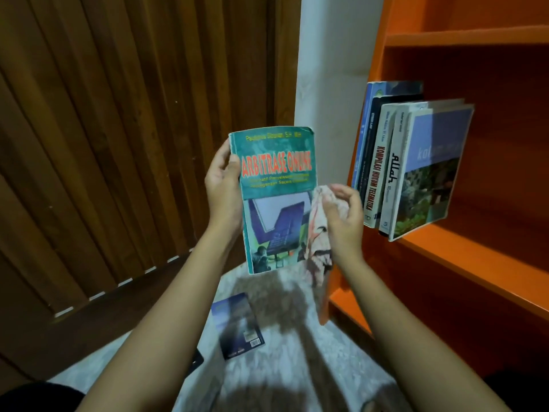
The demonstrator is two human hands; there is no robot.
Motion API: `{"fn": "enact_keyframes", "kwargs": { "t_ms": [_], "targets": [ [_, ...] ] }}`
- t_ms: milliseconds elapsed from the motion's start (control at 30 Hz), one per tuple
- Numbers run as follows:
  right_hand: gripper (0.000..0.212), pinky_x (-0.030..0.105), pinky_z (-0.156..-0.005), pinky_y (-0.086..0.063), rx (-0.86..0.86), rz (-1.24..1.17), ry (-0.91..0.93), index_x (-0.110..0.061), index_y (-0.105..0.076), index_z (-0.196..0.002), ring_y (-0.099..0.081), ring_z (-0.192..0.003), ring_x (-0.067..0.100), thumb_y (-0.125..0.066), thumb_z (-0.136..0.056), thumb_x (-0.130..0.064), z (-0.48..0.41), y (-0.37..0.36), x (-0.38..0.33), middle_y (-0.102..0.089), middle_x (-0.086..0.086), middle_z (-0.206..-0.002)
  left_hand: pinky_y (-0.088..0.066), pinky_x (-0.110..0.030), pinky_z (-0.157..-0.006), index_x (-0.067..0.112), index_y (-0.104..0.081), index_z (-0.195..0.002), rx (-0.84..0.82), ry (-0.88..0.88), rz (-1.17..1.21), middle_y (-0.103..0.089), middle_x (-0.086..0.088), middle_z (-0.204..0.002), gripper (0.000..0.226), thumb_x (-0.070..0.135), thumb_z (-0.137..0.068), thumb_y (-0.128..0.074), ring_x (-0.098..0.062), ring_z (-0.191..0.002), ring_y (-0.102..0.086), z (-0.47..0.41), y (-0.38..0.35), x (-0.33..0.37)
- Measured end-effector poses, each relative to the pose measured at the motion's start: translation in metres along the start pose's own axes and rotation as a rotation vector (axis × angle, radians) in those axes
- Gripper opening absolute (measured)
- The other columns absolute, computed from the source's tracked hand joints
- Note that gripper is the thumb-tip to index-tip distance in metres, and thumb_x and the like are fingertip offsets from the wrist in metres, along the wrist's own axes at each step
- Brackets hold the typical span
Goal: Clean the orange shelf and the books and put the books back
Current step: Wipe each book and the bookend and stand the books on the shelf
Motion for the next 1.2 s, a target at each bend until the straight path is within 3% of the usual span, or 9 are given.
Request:
{"fn": "enact_keyframes", "kwargs": {
  "t_ms": [133,300,467,600,667,767,933,1100,1200],
  "targets": [
    [0.023,0.04,-0.101,-0.045,-0.006,-0.105,-0.073,-0.028,-0.059,-0.108,-0.054,-0.115,0.019,-0.062,-0.086,-0.022,-0.033,0.028,-0.026,-0.059,-0.001,-0.118,-0.056,-0.025,-0.068,0.012,-0.045,-0.134,-0.158,-0.013,-0.023,-0.062,-0.013,-0.117,0.035,0.011,-0.1,-0.041,-0.012,-0.084,-0.066,0.017,-0.039,0.002],
    [0.017,0.048,-0.101,-0.044,0.184,-0.11,-0.033,-0.029,-0.063,-0.098,-0.056,-0.114,0.022,-0.062,-0.086,-0.018,-0.053,0.089,-0.058,-0.062,0.002,-0.116,-0.054,-0.018,-0.065,0.012,-0.038,-0.137,-0.266,-0.084,0.001,-0.057,-0.015,-0.124,0.036,0.007,-0.101,-0.036,-0.015,-0.091,-0.068,0.042,-0.102,-0.003],
    [0.02,0.051,-0.092,-0.049,0.373,-0.046,0.053,-0.032,-0.062,-0.099,-0.061,-0.106,0.026,-0.06,-0.079,-0.031,-0.06,0.149,-0.067,-0.065,0.009,-0.113,-0.054,-0.021,-0.08,0.029,-0.036,-0.127,-0.367,-0.201,-0.058,-0.053,0.017,-0.121,0.028,0.016,-0.103,-0.032,0.003,-0.102,-0.06,0.076,-0.167,-0.019],
    [0.018,0.045,-0.091,-0.051,0.42,0.0,0.076,-0.026,-0.062,-0.103,-0.062,-0.104,0.024,-0.06,-0.085,-0.022,-0.075,0.186,-0.057,-0.065,0.009,-0.112,-0.048,-0.028,-0.098,0.036,-0.028,-0.131,-0.405,-0.236,-0.13,-0.045,0.005,-0.14,0.034,0.021,-0.101,-0.03,0.002,-0.121,-0.049,0.092,-0.203,-0.049],
    [0.017,0.031,-0.083,-0.055,0.421,0.008,0.062,-0.017,-0.061,-0.107,-0.063,-0.096,0.017,-0.059,-0.09,-0.015,-0.081,0.196,-0.048,-0.065,0.007,-0.108,-0.045,-0.029,-0.103,0.036,-0.021,-0.136,-0.443,-0.236,-0.136,-0.036,0.003,-0.147,0.039,0.021,-0.101,-0.03,0.002,-0.129,-0.041,0.1,-0.211,-0.06],
    [0.019,0.013,-0.067,-0.051,0.432,-0.048,0.005,-0.006,-0.057,-0.109,-0.063,-0.081,0.007,-0.057,-0.091,-0.01,-0.099,0.209,-0.03,-0.064,0.006,-0.096,-0.034,-0.011,-0.104,0.026,-0.005,-0.143,-0.531,-0.23,-0.189,-0.021,0.022,-0.145,0.052,0.016,-0.101,-0.033,0.017,-0.13,-0.027,0.105,-0.232,-0.084],
    [0.016,0.012,-0.075,-0.05,0.435,-0.179,0.004,-0.006,-0.058,-0.105,-0.063,-0.079,-0.006,-0.057,-0.09,-0.002,-0.122,0.209,-0.014,-0.063,-0.003,-0.095,-0.006,0.006,-0.1,0.024,0.008,-0.142,-0.549,-0.327,-0.368,0.004,0.035,-0.137,0.066,0.017,-0.1,-0.042,0.031,-0.125,0.002,0.098,-0.244,-0.092],
    [0.014,0.026,-0.085,-0.052,0.44,-0.297,-0.007,-0.016,-0.061,-0.094,-0.065,-0.084,0.003,-0.059,-0.088,-0.004,-0.146,0.2,0.006,-0.07,-0.014,-0.083,-0.012,-0.021,-0.116,0.021,0.004,-0.148,-0.508,-0.399,-0.557,-0.005,0.004,-0.157,0.068,0.018,-0.099,-0.043,-0.01,-0.145,-0.005,0.077,-0.247,-0.097],
    [0.013,0.032,-0.083,-0.053,0.441,-0.32,-0.054,-0.023,-0.062,-0.09,-0.064,-0.09,0.014,-0.064,-0.086,-0.01,-0.158,0.197,0.017,-0.067,-0.01,-0.091,-0.009,-0.003,-0.109,0.006,-0.009,-0.149,-0.473,-0.501,-0.644,-0.014,-0.012,-0.155,0.063,0.011,-0.097,-0.044,-0.013,-0.142,-0.011,0.067,-0.245,-0.095]
  ]
}}
Point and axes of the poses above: each hand's wrist, its own z-axis away from the middle knuckle, its own y-axis out of the back of the hand, x = y × z, the point moved 3 cm from there along -z, towards the middle knuckle
